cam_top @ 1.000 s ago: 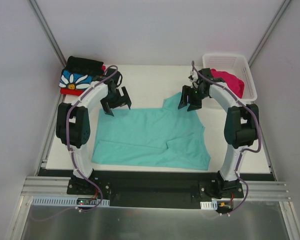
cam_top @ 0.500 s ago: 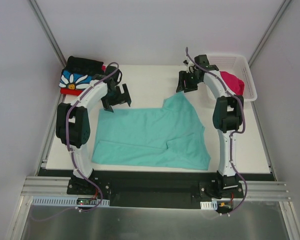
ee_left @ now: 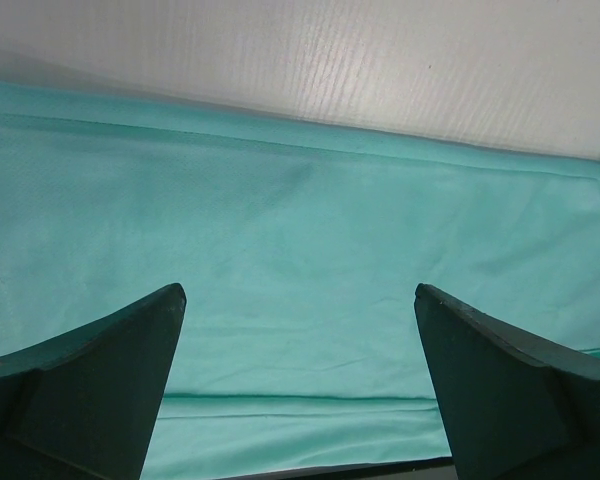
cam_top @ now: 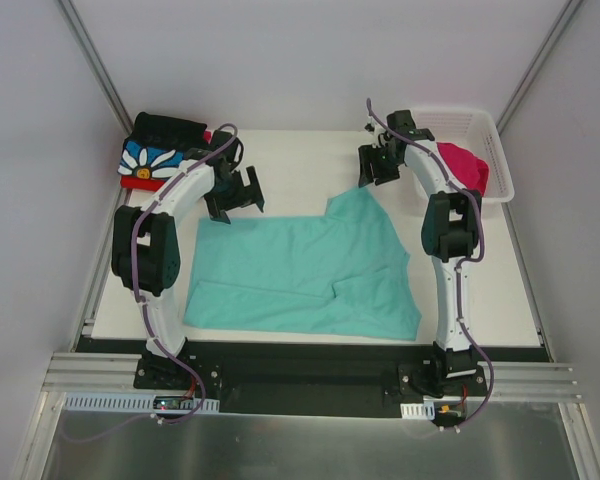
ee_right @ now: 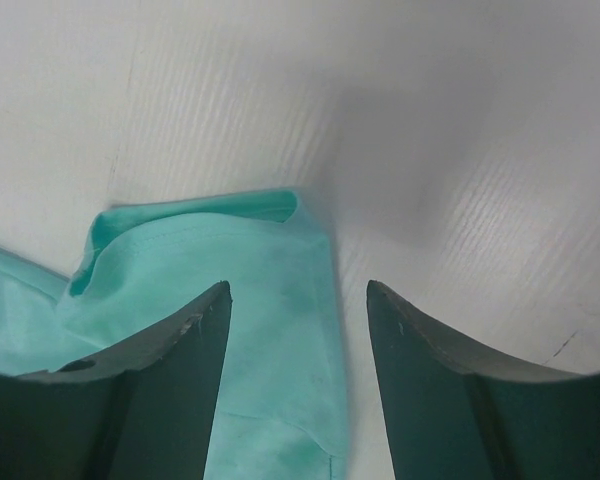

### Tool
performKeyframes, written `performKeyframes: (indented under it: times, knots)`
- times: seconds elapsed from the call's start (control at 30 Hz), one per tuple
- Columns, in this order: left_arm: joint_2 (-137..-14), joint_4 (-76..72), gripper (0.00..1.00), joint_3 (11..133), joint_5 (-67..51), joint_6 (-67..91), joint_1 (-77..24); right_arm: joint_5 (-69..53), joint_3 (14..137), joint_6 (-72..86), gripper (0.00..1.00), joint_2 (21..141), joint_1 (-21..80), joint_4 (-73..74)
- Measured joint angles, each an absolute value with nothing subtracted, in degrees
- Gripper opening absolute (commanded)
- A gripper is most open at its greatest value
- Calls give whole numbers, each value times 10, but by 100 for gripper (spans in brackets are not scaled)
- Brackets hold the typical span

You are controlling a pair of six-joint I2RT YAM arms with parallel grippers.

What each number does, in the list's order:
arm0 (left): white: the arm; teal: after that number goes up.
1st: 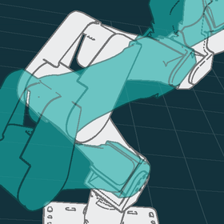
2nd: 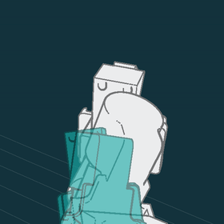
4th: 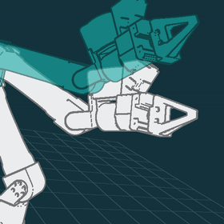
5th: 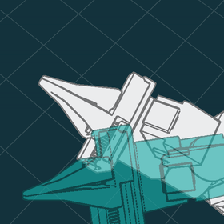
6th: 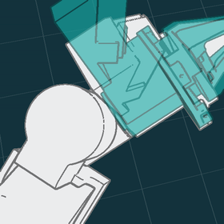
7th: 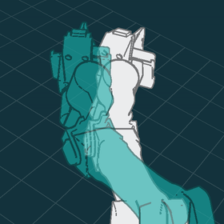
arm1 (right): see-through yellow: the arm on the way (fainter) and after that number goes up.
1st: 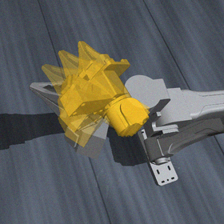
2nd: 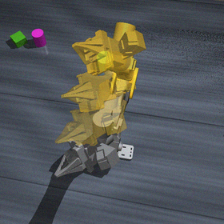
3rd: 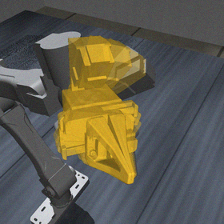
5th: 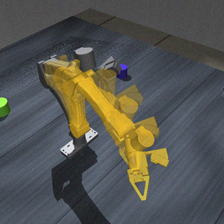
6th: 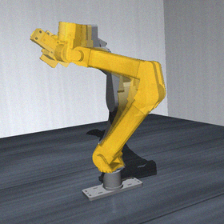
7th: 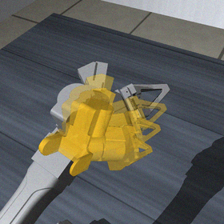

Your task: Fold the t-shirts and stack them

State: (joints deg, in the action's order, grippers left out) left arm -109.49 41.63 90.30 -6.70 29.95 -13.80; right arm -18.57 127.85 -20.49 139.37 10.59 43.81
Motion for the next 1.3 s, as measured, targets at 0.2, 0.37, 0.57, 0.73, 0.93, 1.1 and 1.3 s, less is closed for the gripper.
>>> performKeyframes:
  times: [0.2,0.37,0.57,0.73,0.93,1.1,1.3]
  knots:
    - [-1095,409,99,903,-74,300,-138,-152,1276,-209,68,1395,108,418]
    - [-1095,409,99,903,-75,300,-138,-125,1274,-232,70,1395,116,408]
    - [-1095,408,99,903,-76,300,-138,-83,1293,-273,69,1395,143,406]
    - [-1095,408,99,903,-77,300,-138,-46,1293,-300,68,1396,169,408]
    - [-1095,408,99,903,-86,300,-138,18,1306,-328,68,1413,182,419]
    - [-1095,408,99,903,-90,300,-138,69,1307,-351,66,1431,182,431]
    - [-1095,408,99,903,-90,300,-138,99,1315,-368,65,1441,186,436]
